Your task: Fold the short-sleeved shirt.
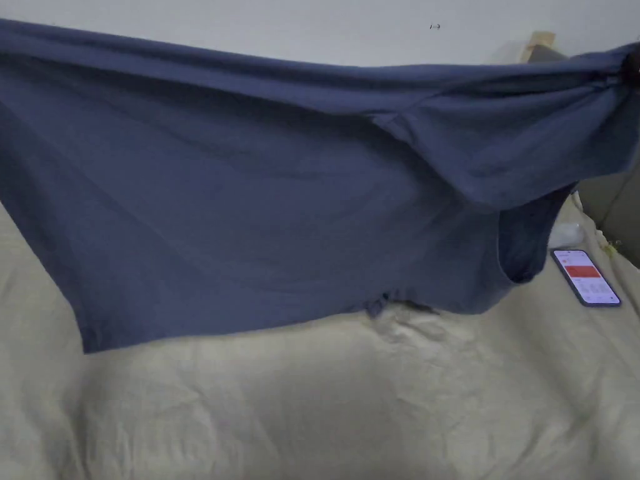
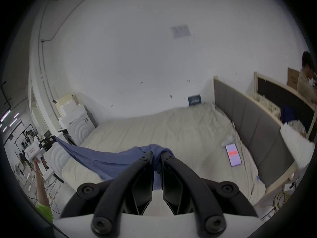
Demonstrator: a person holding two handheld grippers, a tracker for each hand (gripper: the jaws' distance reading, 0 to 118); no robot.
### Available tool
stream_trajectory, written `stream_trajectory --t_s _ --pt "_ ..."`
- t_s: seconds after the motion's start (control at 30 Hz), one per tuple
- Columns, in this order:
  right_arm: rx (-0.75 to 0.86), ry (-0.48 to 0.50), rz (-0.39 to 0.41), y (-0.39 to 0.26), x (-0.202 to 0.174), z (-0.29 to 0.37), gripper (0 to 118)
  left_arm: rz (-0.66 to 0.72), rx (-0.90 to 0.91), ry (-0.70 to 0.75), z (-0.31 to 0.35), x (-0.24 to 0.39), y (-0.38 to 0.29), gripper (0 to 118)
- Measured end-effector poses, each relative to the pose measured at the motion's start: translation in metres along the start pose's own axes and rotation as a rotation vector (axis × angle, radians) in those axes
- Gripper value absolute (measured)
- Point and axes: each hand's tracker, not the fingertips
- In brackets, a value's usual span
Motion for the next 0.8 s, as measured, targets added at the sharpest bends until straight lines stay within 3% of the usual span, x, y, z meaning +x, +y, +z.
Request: stream_trajectory --t_s 0.37,0.67,0.77,0.8 --pt "0.117 -0.067 0.057 0.113 -0.041 -0.005 6 -0.063 0.099 0.016 -0.019 0.04 0.108 0" --pt "0.145 -0.168 0.081 0.185 -0.055 -0.107 6 -0.194 0.063 0.18 -0.13 0.063 0.13 0" --pt "0.16 -0.206 0.092 0.204 -0.056 -0.155 6 -0.269 0.059 0.263 -0.115 0.055 0.128 0" --pt "0.168 -0.222 0.098 0.197 -0.055 -0.138 6 -0.285 0.061 0.281 -0.116 0.055 0.128 0"
